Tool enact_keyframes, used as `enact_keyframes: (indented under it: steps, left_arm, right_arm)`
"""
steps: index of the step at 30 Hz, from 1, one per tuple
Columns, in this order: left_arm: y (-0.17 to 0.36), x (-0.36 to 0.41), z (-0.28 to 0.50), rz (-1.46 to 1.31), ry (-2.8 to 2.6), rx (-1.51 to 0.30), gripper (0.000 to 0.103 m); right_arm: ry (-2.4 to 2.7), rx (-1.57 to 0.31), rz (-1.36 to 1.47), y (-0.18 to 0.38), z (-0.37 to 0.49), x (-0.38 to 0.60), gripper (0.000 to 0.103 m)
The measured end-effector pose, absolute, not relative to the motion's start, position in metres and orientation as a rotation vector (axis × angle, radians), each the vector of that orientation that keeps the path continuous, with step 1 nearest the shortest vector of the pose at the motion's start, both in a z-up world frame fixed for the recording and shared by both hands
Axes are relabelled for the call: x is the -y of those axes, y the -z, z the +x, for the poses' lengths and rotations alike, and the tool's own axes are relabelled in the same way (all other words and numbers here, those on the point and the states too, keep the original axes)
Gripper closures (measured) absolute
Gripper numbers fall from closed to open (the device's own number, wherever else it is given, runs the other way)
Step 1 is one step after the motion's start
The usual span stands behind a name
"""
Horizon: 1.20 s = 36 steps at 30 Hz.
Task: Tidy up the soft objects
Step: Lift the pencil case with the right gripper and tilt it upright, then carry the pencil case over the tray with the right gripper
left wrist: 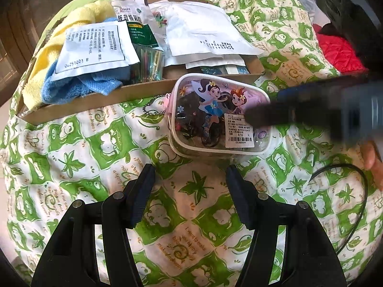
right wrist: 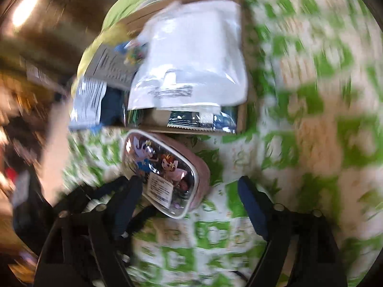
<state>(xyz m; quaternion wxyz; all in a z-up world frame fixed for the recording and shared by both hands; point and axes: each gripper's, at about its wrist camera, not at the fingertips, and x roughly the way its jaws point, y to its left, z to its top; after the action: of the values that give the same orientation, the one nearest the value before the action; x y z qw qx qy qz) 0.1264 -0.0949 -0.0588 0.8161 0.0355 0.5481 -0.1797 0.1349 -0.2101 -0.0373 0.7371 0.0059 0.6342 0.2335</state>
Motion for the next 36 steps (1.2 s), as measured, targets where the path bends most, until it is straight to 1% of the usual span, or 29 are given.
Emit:
enact_keyframes:
  steps: [6, 10, 13, 16, 20, 31, 36]
  left_arm:
    - [0.055, 0.078, 0.125, 0.109, 0.379, -1.213, 0.041]
    - [0.056, 0.066, 0.131, 0.051, 0.373, -1.212, 0.041]
    - [0.059, 0.066, 0.138, 0.061, 0.355, -1.19, 0.041]
    - [0.064, 0.062, 0.147, 0.012, 0.368, -1.2, 0.041]
    - [0.063, 0.059, 0.148, -0.005, 0.371, -1.194, 0.041]
    - [0.044, 0.057, 0.128, 0.015, 0.382, -1.153, 0.041]
    - [0.035, 0.058, 0.126, 0.019, 0.36, -1.117, 0.041]
  right_arm:
    - [-0.71, -1.286, -0.539, 0.039, 0.104, 0.153, 0.02]
    - [-0.764, -1.26, -0.677, 0.05, 0.097, 0.125, 0.019]
    - [-0.788, -1.228, -0.73, 0.059, 0.095, 0.09, 0.018]
    - [-0.778, -1.226, -0.714, 0.07, 0.094, 0.075, 0.021]
    - [-0.773, -1.214, -0.646, 0.075, 0.092, 0.072, 0.022]
    - [-0.803, -1.229, -0.513, 0.033, 0.087, 0.099, 0.022]
    - [-0.805, -1.21, -0.527, 0.007, 0.077, 0.101, 0.022]
